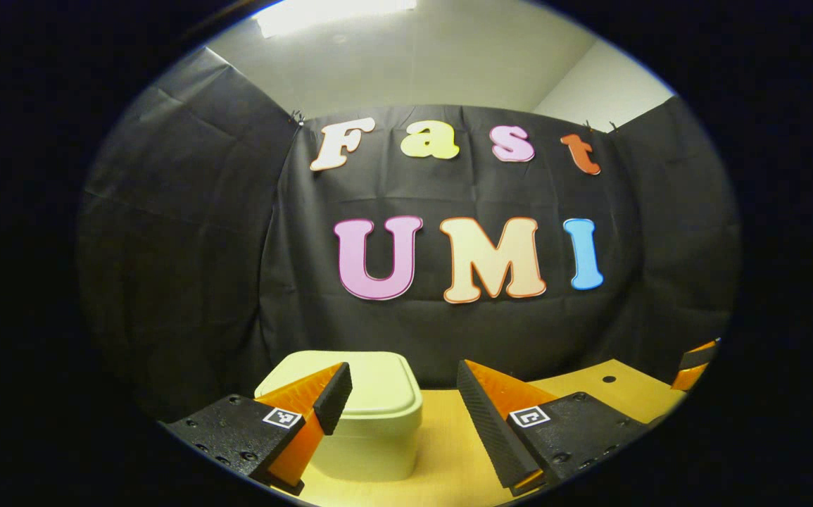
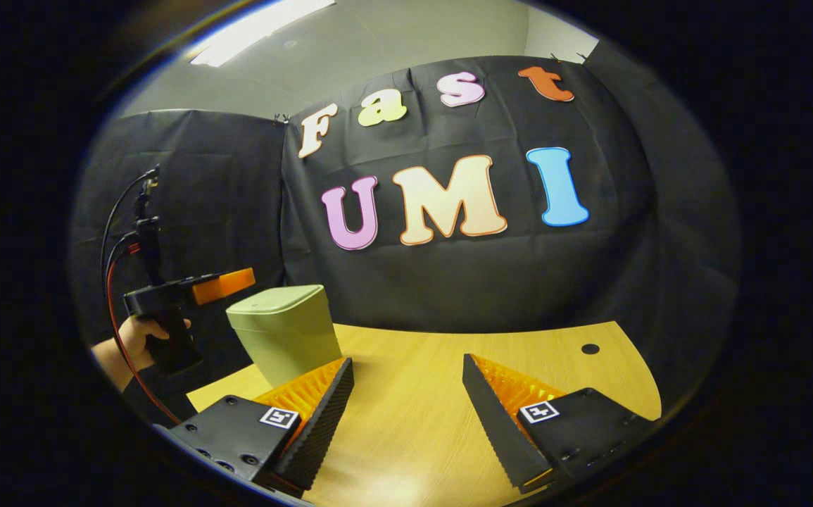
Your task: Press the lid of the desktop garbage bin to open it, pick up the crumpled paper on the desktop and throw it into the bin, then pick up the pop can on the desktop and drop it into the bin, and finally close the garbage bin lid.
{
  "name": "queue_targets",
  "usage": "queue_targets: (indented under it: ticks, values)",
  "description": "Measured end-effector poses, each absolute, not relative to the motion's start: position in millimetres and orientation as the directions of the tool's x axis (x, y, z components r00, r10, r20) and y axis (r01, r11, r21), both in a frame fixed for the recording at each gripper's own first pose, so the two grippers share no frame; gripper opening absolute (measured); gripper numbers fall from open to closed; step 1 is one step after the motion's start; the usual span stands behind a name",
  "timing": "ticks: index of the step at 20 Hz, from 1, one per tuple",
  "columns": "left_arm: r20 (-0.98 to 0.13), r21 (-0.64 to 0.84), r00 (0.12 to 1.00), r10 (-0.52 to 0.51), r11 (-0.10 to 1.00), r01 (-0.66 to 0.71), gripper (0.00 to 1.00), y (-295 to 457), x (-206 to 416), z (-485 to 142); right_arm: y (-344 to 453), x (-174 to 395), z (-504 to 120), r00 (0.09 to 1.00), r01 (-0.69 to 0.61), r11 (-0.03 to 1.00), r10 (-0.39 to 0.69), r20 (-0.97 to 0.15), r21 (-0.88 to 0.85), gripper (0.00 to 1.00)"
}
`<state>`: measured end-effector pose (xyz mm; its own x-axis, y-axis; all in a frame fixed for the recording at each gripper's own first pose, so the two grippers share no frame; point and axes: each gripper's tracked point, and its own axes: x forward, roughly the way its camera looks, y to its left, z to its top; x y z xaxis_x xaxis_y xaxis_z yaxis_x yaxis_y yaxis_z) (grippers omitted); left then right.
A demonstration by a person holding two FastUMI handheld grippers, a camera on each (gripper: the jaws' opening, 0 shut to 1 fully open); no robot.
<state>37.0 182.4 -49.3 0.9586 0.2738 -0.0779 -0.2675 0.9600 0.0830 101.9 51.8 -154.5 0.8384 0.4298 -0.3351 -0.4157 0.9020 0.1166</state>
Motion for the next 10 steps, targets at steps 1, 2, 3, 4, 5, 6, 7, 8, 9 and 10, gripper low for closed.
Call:
queue_targets:
  ticks: [1, 2, 3, 4, 5, 6, 7, 8, 9, 10]
  values:
    - [-0.057, 0.085, 0.965, 0.256, 0.964, -0.251, 0.91, 164, 28, -43, 48, 102, -150, 0.845, -0.415, 0.904, 0.426, -0.323, 0.106, 0.97]
    - [-0.045, 0.092, 0.971, 0.233, 0.969, -0.229, 0.91, 145, 20, -40, 42, 101, -145, 0.854, -0.408, 0.907, 0.419, -0.309, 0.102, 0.97]
    - [-0.037, 0.106, 0.977, 0.208, 0.973, -0.203, 0.9, 128, 13, -36, 40, 100, -138, 0.863, -0.4, 0.91, 0.413, -0.289, 0.107, 0.98]
    - [-0.032, 0.121, 0.981, 0.189, 0.975, -0.184, 0.9, 117, 8, -36, 39, 98, -130, 0.874, -0.392, 0.913, 0.408, -0.265, 0.112, 0.98]
    - [-0.031, 0.121, 0.985, 0.171, 0.979, -0.166, 0.89, 105, 4, -34, 39, 98, -123, 0.886, -0.378, 0.919, 0.394, -0.244, 0.114, 0.94]
    - [-0.03, 0.109, 0.99, 0.139, 0.985, -0.135, 0.9, 90, 2, -34, 36, 99, -117, 0.9, -0.356, 0.927, 0.373, -0.224, 0.117, 0.97]
    - [-0.032, 0.094, 0.995, 0.098, 0.991, -0.094, 0.91, 73, 1, -34, 37, 97, -111, 0.908, -0.343, 0.931, 0.363, -0.21, 0.125, 0.98]
    - [-0.033, 0.084, 0.998, 0.053, 0.995, -0.05, 0.91, 58, 1, -33, 38, 93, -104, 0.915, -0.334, 0.933, 0.354, -0.192, 0.133, 0.97]
    - [-0.03, 0.073, 0.999, 0.018, 0.997, -0.016, 0.9, 48, 2, -32, 39, 89, -99, 0.92, -0.329, 0.935, 0.349, -0.18, 0.131, 0.97]
    - [-0.028, 0.049, 1.0, -0.007, 0.999, 0.008, 0.97, 42, 5, -30, 37, 86, -94, 0.927, -0.316, 0.941, 0.333, -0.17, 0.117, 0.97]
